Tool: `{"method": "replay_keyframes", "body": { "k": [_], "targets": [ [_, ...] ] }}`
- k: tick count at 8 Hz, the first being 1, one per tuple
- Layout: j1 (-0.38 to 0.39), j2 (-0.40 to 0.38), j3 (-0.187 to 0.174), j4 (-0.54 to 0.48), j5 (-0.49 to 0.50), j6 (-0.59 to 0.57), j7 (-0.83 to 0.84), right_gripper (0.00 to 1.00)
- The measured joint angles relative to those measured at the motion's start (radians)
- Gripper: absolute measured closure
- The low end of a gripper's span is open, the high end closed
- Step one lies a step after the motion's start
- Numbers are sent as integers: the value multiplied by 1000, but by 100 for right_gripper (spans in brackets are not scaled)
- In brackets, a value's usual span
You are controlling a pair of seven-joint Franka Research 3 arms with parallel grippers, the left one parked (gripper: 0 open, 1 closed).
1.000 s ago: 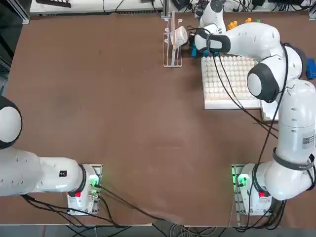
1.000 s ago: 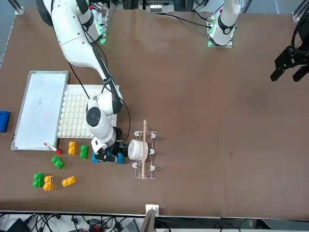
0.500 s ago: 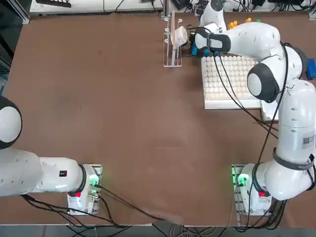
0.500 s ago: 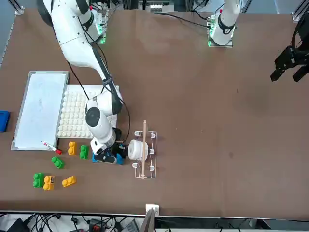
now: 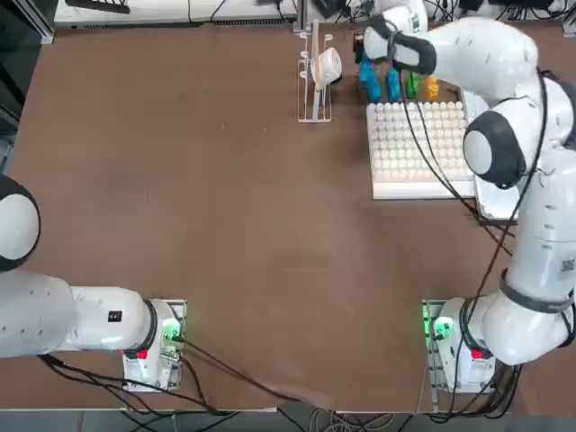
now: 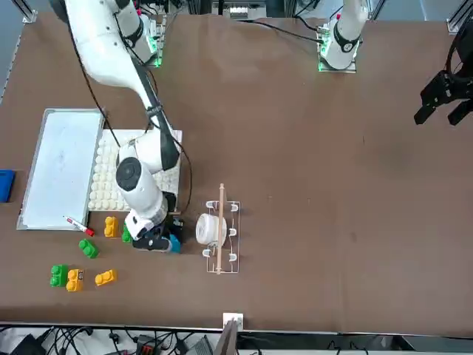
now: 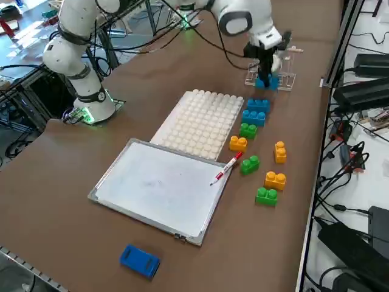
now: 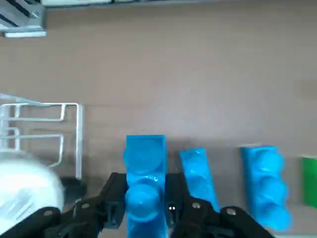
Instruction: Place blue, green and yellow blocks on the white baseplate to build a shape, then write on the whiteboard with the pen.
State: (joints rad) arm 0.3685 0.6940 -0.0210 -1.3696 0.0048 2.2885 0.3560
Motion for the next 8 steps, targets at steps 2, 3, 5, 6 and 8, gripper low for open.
{"method": "replay_keyframes", "body": {
  "k": [2,3,5,6,8],
  "targets": [
    [-14,-110,-13,-42,-1,-116,-101,58],
    [-27,-153,-15,-92,-3,-122,-172,58],
    [-66,-243,-17,-204,-8,-117,-398,58],
    [-89,-296,-17,-259,-8,-117,-529,58],
    [-114,-407,-17,-407,-8,-82,-742,58]
  ]
}}
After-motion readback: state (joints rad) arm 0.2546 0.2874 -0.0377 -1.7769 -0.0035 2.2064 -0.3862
